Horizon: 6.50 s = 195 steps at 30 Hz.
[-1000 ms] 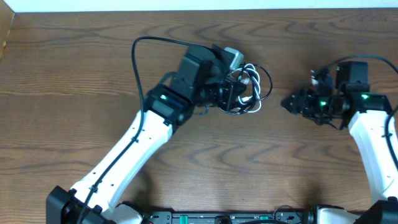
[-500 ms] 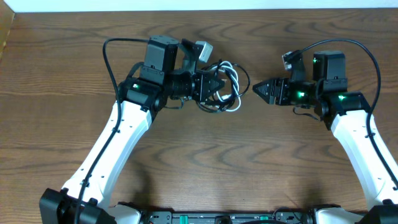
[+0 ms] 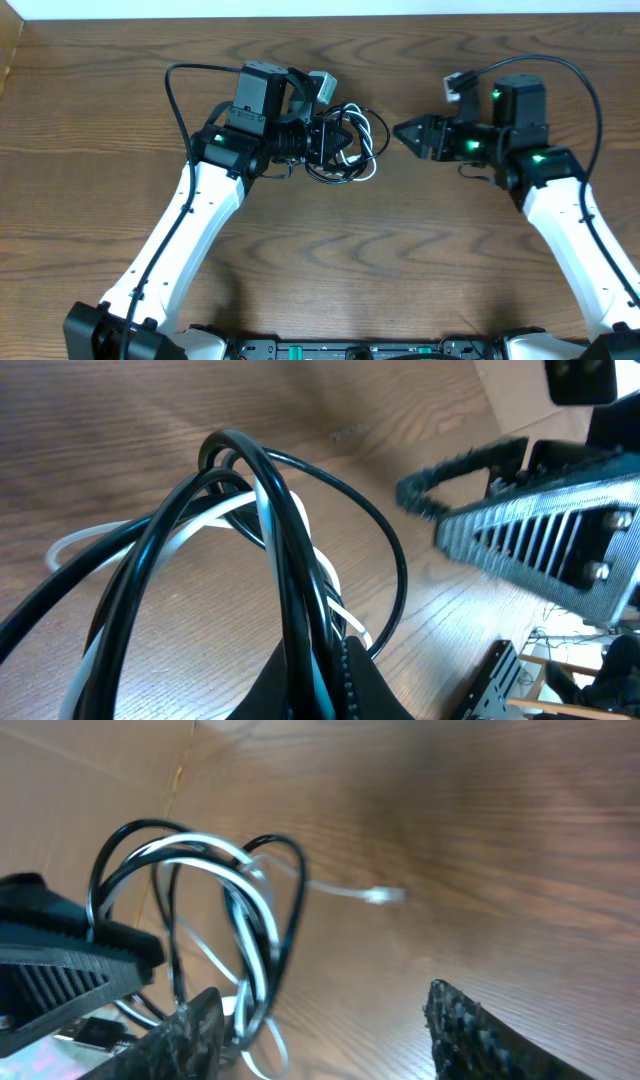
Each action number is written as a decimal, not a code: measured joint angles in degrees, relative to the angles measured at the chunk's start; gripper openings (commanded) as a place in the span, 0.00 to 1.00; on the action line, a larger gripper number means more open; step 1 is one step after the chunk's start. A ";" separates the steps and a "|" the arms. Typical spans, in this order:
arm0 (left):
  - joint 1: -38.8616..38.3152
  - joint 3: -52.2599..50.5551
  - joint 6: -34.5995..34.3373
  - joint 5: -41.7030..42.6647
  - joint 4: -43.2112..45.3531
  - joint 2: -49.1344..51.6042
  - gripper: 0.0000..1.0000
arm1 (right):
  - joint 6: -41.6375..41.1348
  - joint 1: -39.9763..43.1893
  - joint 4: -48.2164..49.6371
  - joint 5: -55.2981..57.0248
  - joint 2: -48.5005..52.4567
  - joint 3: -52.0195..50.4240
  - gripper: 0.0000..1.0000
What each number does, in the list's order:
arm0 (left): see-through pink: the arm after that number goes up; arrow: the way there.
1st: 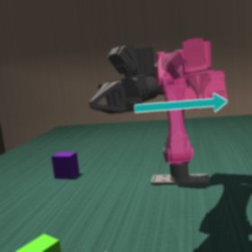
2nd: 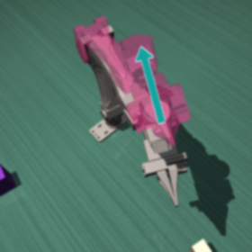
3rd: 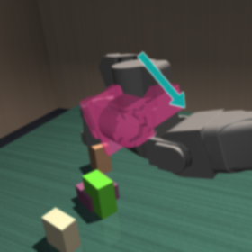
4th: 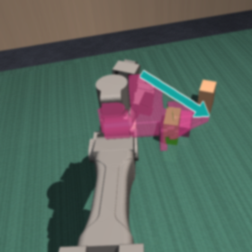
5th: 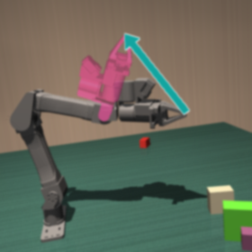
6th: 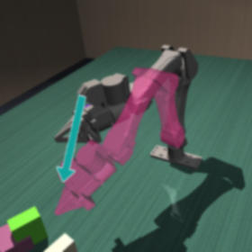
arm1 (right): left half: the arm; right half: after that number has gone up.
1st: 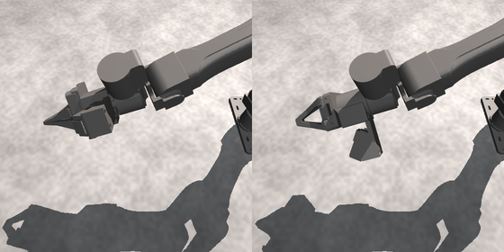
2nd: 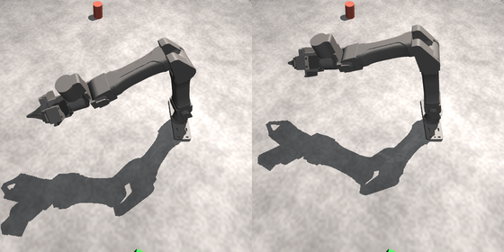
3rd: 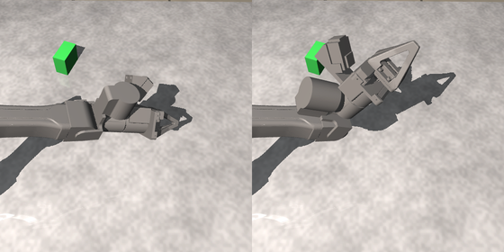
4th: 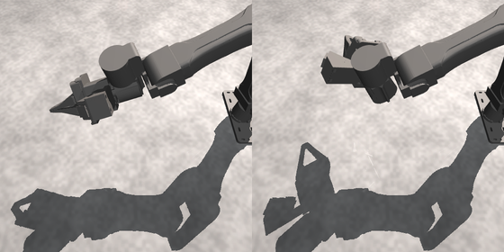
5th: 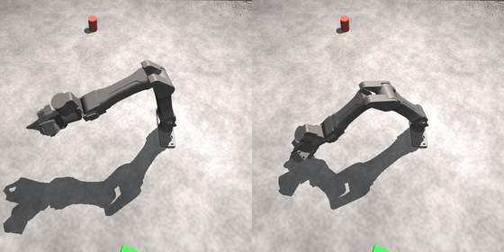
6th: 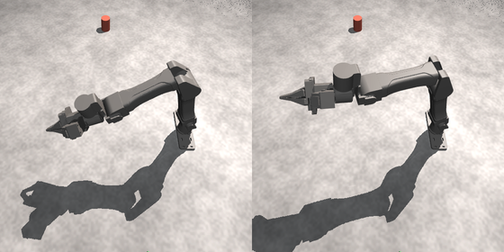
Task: Untangle cables
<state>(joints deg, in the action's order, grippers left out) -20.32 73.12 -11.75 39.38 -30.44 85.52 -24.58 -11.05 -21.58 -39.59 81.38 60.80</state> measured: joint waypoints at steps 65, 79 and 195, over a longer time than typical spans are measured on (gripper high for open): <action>4.28 -0.35 5.01 9.94 -1.11 0.42 0.07 | 24.02 17.92 -23.12 -12.28 10.75 9.88 0.60; 4.28 -0.35 -16.98 9.99 3.93 0.42 0.08 | 8.63 -5.99 -0.79 -0.15 10.82 9.90 0.54; 11.65 -0.83 -2.38 6.80 -2.58 -3.02 0.16 | 2.38 2.95 -27.32 31.85 18.32 10.71 0.66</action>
<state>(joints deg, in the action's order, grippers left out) -8.67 72.29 -14.13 46.17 -33.01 82.50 -22.20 -8.10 -48.90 -7.75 99.70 71.50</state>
